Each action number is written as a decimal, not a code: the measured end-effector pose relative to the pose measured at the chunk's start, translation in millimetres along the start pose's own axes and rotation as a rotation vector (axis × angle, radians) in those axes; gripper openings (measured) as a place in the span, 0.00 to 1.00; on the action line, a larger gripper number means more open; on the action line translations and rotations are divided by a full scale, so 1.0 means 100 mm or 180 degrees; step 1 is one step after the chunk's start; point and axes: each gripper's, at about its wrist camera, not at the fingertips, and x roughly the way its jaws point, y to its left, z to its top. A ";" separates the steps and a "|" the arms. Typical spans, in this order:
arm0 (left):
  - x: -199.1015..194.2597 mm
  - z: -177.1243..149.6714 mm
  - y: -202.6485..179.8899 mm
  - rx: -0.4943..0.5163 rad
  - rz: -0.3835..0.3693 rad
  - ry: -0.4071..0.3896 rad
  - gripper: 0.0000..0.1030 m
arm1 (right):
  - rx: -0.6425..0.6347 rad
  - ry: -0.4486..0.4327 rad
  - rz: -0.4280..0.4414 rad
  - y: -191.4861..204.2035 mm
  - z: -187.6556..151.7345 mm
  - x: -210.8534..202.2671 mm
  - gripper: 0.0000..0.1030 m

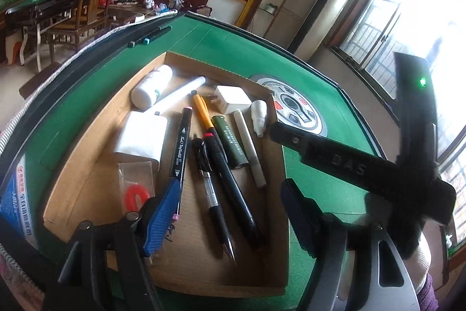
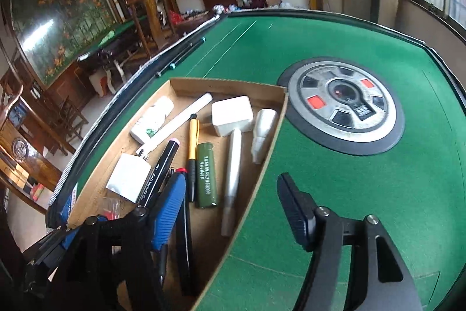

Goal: Organize rigid objects

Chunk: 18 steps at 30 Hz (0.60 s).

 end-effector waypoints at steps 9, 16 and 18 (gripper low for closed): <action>-0.37 -0.10 -0.42 0.0434 0.0802 -0.0708 0.86 | 0.0139 -0.0217 -0.0251 -0.33 -0.33 -0.29 0.72; -0.99 -0.28 -0.66 0.0475 0.1493 -0.1965 0.99 | 0.0238 -0.0363 -0.0372 -0.48 -0.62 -0.47 0.73; -1.15 -0.37 -0.68 0.0406 0.1491 -0.2269 0.99 | 0.0229 -0.0481 -0.0427 -0.49 -0.67 -0.57 0.73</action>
